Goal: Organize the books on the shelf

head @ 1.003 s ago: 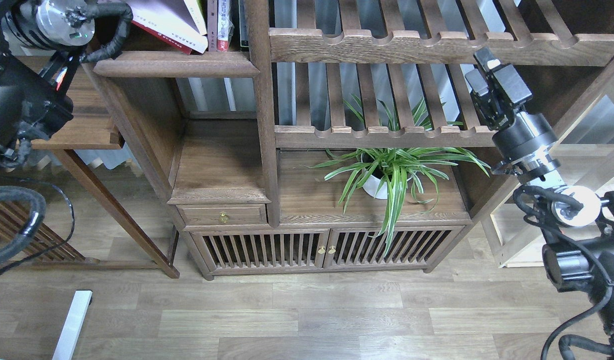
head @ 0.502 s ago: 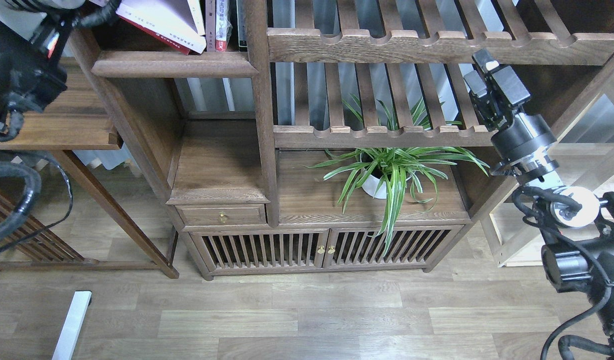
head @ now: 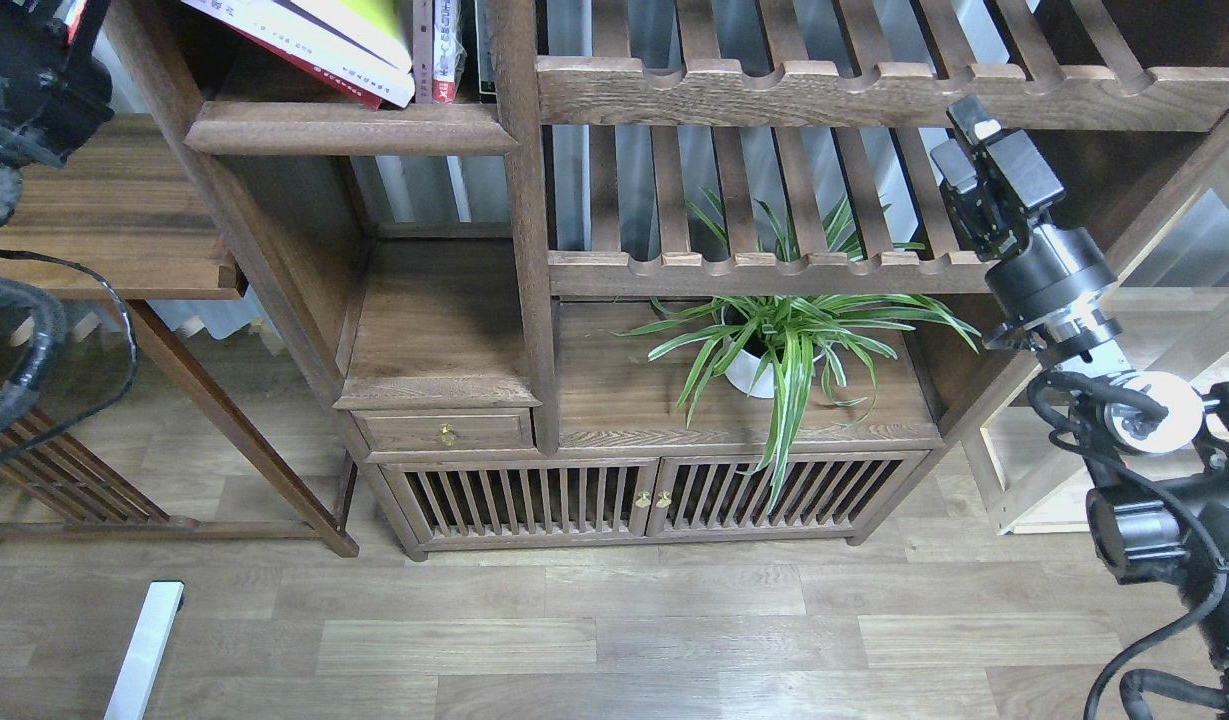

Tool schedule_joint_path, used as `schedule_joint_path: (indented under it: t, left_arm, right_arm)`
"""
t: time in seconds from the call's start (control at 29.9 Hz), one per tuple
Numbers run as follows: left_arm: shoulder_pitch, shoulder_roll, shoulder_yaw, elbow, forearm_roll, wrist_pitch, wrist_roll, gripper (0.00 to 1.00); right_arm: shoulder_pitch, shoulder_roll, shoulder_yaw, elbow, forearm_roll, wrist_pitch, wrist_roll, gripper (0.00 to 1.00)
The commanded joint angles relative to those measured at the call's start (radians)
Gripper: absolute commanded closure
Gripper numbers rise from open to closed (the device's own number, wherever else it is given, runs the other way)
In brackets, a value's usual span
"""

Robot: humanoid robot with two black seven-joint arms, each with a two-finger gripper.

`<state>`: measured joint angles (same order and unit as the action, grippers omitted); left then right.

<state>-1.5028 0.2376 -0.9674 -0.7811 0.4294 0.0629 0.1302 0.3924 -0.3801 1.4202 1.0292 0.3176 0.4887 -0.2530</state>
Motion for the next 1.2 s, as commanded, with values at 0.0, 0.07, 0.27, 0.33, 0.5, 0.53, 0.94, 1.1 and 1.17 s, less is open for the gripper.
schedule_joint_path:
  t: [0.0, 0.07, 0.27, 0.33, 0.5, 0.53, 0.94, 1.1, 1.17]
  left_arm:
    - [0.003, 0.002, 0.003, -0.003, 0.0, 0.0, -0.001, 0.58]
    - [0.006, 0.002, 0.003, -0.004, 0.0, -0.002, -0.003, 0.57]
    - [0.018, 0.048, 0.053, -0.039, 0.003, -0.014, -0.023, 0.43]
    - [0.023, 0.062, 0.064, -0.059, 0.003, -0.014, -0.037, 0.4]
    - [0.032, 0.08, 0.064, -0.098, 0.002, -0.017, -0.119, 0.28]
    - [0.035, 0.094, 0.064, -0.112, 0.002, -0.018, -0.13, 0.25]
    - [0.197, 0.232, 0.049, -0.368, 0.0, -0.075, -0.155, 0.17]
    - [0.252, 0.238, 0.023, -0.437, 0.0, -0.083, -0.196, 0.12]
    - [0.28, 0.238, 0.009, -0.457, -0.001, -0.116, -0.202, 0.09]
  right_arm:
    - [-0.001, 0.0, 0.0, 0.0, 0.0, 0.0, 0.0, 0.18]
    - [-0.001, 0.0, 0.0, -0.001, -0.002, 0.0, 0.0, 0.17]
    - [-0.001, 0.001, 0.0, -0.008, -0.003, 0.0, 0.001, 0.17]
    - [-0.001, 0.003, 0.0, -0.012, -0.003, 0.0, 0.001, 0.17]
    - [-0.001, 0.007, -0.001, -0.021, -0.003, 0.0, 0.005, 0.16]
    - [-0.001, 0.009, -0.001, -0.023, -0.003, 0.0, 0.005, 0.16]
    - [-0.001, 0.013, -0.018, -0.024, -0.005, 0.0, 0.005, 0.16]
    - [-0.001, 0.013, -0.017, -0.028, -0.005, 0.0, 0.008, 0.16]
    - [-0.003, 0.013, -0.017, -0.029, -0.005, 0.0, 0.009, 0.14]
